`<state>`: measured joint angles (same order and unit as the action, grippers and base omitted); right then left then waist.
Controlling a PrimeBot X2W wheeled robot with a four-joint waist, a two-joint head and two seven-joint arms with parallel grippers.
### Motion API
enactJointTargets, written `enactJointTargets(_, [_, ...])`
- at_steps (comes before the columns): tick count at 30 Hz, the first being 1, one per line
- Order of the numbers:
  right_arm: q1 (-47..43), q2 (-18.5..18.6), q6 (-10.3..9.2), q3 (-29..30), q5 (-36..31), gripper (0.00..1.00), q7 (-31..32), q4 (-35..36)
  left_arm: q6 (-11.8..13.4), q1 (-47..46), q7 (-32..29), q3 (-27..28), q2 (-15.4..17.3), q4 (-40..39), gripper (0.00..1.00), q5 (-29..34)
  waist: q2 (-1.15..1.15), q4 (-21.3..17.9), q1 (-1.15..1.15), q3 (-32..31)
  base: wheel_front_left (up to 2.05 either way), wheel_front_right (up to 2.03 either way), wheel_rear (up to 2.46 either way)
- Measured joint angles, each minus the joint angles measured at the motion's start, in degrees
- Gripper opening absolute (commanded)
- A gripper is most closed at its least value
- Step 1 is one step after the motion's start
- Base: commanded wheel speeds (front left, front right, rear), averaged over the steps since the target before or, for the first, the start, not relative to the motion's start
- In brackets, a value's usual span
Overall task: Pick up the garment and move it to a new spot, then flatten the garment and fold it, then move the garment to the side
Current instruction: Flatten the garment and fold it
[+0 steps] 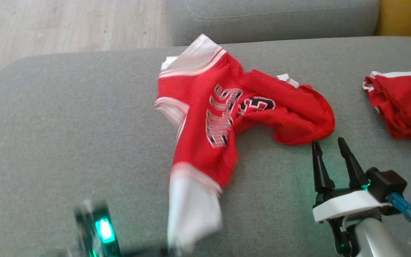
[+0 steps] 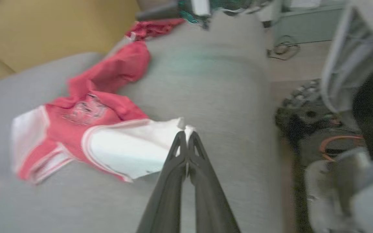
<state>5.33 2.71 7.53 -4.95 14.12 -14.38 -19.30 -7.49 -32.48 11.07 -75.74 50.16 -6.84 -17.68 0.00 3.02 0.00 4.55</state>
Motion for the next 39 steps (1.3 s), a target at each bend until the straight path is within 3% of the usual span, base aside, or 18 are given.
enactJointTargets(5, [0.1,0.0,0.0,-0.3,0.0,1.0,0.0,-0.3,-0.1,11.4,-6.9,-0.2,0.9,-4.1,0.0,2.4,0.0,-0.7,0.0,0.3,0.0,0.0,0.0])
enactJointTargets(6, [0.1,0.0,0.0,-0.3,0.0,1.0,0.0,-0.4,-0.1,11.7,-7.6,-0.2,1.4,-4.2,0.96,1.4,0.0,-0.7,0.0,0.4,0.0,0.0,0.0])
enactJointTargets(7, [0.1,0.0,0.0,-0.3,0.0,1.0,0.0,-0.4,-0.1,11.3,-8.1,-0.2,1.6,-4.2,1.0,0.2,0.0,-0.6,0.0,0.4,0.0,0.0,0.0])
enactJointTargets(10, [0.1,0.0,0.0,0.0,0.0,1.0,0.0,-0.6,-0.1,6.6,-7.1,-0.2,1.0,-2.1,1.0,-4.1,0.0,-0.2,0.0,0.5,0.0,0.0,0.0])
enactJointTargets(13, [0.2,0.0,0.0,0.6,0.0,1.0,0.0,-0.5,1.3,1.5,-3.4,5.0,-0.3,4.3,1.0,-9.6,0.0,0.1,0.0,0.6,0.0,0.0,0.0])
enactJointTargets(18, [0.2,0.0,0.0,1.3,0.0,1.0,0.0,0.4,12.7,0.4,2.2,17.1,-6.6,12.4,1.0,-19.6,0.0,0.3,0.0,0.8,0.0,0.0,0.0])
enactJointTargets(22, [0.2,0.0,0.0,1.6,-0.1,1.0,0.0,1.4,19.5,3.7,3.2,29.3,-14.6,14.4,1.0,-27.6,0.0,0.1,0.0,0.7,0.0,0.0,0.0])
enactJointTargets(23, [0.2,0.0,0.0,1.7,-0.1,1.0,0.0,1.9,21.6,6.8,3.4,36.8,-19.1,14.1,1.0,-27.5,0.0,-0.1,0.0,0.7,0.0,0.0,0.0])
enactJointTargets(28, [0.2,0.0,0.0,1.9,-0.7,1.0,0.0,2.6,22.0,17.6,3.6,48.1,-28.9,16.1,1.0,-22.1,0.0,-0.4,0.0,1.1,0.0,0.0,0.0])
enactJointTargets(34, [0.2,0.0,0.0,2.5,-2.4,1.0,0.0,3.1,16.2,22.7,3.6,52.8,-36.1,20.1,1.0,-14.0,0.0,0.2,0.0,2.2,0.0,0.0,0.0])
enactJointTargets(39, [1.4,0.0,0.0,4.5,-3.7,1.0,0.1,1.0,11.9,21.9,3.6,57.1,-39.1,22.0,1.0,-9.8,0.0,1.3,0.0,3.7,0.0,0.0,0.0])
